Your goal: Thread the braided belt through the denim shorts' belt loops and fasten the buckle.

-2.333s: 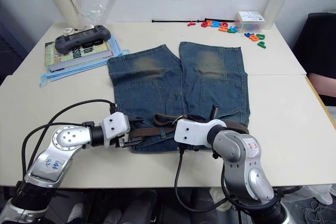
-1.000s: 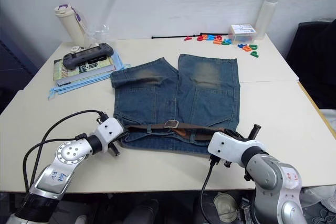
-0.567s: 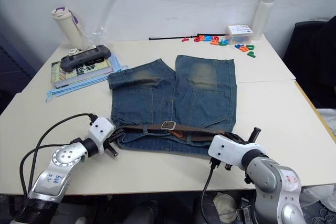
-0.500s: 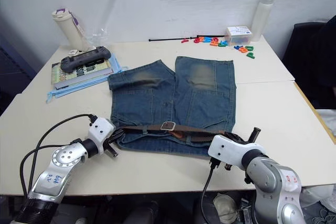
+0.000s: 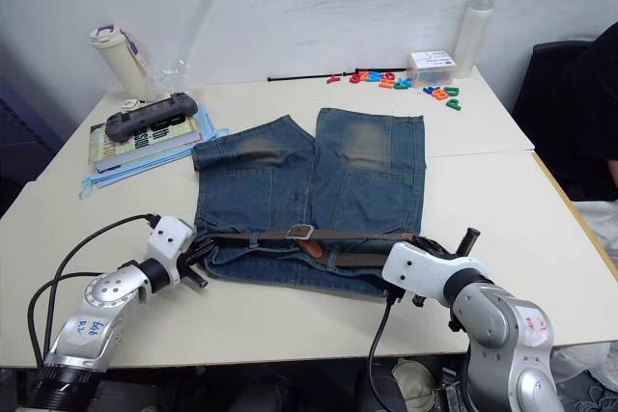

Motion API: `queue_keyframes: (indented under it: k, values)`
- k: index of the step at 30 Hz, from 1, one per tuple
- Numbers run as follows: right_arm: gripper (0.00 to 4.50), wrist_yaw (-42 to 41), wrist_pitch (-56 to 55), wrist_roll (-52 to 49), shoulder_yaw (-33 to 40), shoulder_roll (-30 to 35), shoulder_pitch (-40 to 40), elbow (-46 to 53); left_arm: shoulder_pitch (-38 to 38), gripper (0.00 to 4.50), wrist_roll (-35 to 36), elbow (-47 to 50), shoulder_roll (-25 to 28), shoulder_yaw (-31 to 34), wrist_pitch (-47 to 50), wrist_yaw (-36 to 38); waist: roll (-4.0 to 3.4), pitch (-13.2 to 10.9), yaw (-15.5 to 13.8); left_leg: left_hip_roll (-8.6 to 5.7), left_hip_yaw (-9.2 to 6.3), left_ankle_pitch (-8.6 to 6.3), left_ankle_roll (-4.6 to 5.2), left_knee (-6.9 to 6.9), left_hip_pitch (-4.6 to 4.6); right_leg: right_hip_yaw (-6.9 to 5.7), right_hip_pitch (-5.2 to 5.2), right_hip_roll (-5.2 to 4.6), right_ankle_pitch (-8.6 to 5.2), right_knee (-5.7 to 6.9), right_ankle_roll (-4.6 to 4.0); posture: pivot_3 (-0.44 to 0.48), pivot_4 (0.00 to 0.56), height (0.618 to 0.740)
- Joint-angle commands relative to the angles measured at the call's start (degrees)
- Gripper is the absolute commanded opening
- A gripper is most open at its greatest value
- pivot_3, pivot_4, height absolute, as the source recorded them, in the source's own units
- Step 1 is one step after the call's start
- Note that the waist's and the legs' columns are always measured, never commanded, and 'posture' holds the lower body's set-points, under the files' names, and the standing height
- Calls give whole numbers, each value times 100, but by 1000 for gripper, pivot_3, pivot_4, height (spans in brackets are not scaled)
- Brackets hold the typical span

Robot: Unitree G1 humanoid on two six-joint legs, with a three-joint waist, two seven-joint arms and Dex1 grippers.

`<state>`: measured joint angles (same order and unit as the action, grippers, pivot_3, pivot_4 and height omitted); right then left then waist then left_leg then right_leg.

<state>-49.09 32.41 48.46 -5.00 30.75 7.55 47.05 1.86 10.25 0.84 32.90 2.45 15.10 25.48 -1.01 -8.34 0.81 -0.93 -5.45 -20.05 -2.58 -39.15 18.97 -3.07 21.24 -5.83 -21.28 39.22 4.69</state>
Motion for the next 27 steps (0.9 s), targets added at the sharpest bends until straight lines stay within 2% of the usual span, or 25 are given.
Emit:
queue_keyframes:
  k: [1,3,4,5,6,7,8,9,10,11,12,13,16,19,21,22,27]
  values:
    - [0,84,250,427,278,4,-40,93,-515,31,-514,-1696,259,215,590,-432,0,0,5,6,0,-1,-1,0,-3,0,-1,6,-2,-1,-4,0,150,654]
    - [0,26,73,300,-13,-43,-111,176,-531,31,-506,-1571,208,133,319,-334,-17,-2,44,24,0,-3,-5,0,-14,-8,-3,25,-3,-22,-7,0,150,654]
    - [0,-1,-6,240,-158,-66,-143,214,-543,31,-468,-1499,169,118,227,-289,-95,20,96,56,-2,-13,-19,0,-15,-44,-1,45,8,-73,-10,0,150,654]
    - [0,-24,-61,249,-341,-115,-185,245,-563,31,-481,-1412,159,59,-23,-205,-299,72,141,113,-5,-25,-34,-10,38,-125,-17,137,93,-221,-28,0,150,654]
    - [0,-39,-88,266,-457,-147,-214,264,-579,31,-498,-1358,159,13,-209,-150,-215,114,74,287,-41,-23,-33,25,188,-183,-120,290,293,-502,-63,0,150,654]
    - [0,-72,-124,282,-587,-192,-253,270,-595,31,-459,-1283,129,17,-375,-133,-53,77,43,353,146,-12,-2,92,225,-72,-189,183,20,-83,-81,0,150,654]
    - [0,-97,-145,292,-678,-220,-282,274,-603,31,-425,-1241,102,28,-486,-126,28,30,46,323,250,-7,6,116,192,50,-235,124,-228,34,46,0,150,654]
    - [0,-108,-184,319,-811,-266,-343,250,-632,31,-348,-1091,82,54,-697,-26,76,0,30,270,281,13,17,77,139,211,-236,99,-443,192,71,0,150,654]
    - [0,-117,-207,348,-904,-300,-388,232,-653,31,-301,-993,69,73,-859,51,64,1,12,269,313,33,-30,14,125,237,-174,119,-523,219,47,0,150,654]
    - [0,-110,-218,388,-1004,-354,-459,186,-694,31,-191,-769,72,124,-959,181,58,1,-14,291,307,60,-72,18,144,232,-181,156,-527,226,2,0,150,654]
    - [0,-115,-235,423,-1085,-398,-521,138,-730,31,-91,-583,79,173,-1032,307,41,-8,-12,307,302,78,-120,26,146,220,-194,167,-512,229,10,0,150,654]
    - [0,-122,-240,449,-1127,-424,-557,108,-751,31,-35,-476,77,211,-1056,386,37,-14,-10,312,293,101,-258,48,153,225,-179,181,-502,237,3,0,150,654]
    - [0,-182,-253,546,-1269,-511,-687,-35,-826,31,99,-155,202,332,-1227,745,49,-29,-46,306,295,88,-260,6,220,231,-137,188,-485,236,23,0,150,654]
    - [0,-310,-160,565,-1392,-658,-762,-57,-854,31,302,128,291,445,-1141,1029,121,-66,-66,298,289,80,-245,2,254,224,-92,181,-477,213,34,0,150,654]
    - [0,-355,-65,576,-1418,-801,-764,-44,-875,884,363,270,396,491,-1158,1230,132,-76,-62,286,284,71,-226,0,274,218,-80,167,-476,198,37,0,150,654]
    - [772,-363,-56,597,-1408,-846,-759,-40,-880,1244,384,302,426,505,-1160,1294,130,-77,-54,281,281,65,-217,0,284,213,-75,158,-475,187,39,0,150,654]
    - [3001,-587,100,318,-1009,-881,-672,165,-927,3300,1112,898,652,730,-675,1912,142,-91,-67,263,270,45,-179,-2,335,190,-67,139,-458,117,70,0,150,654]
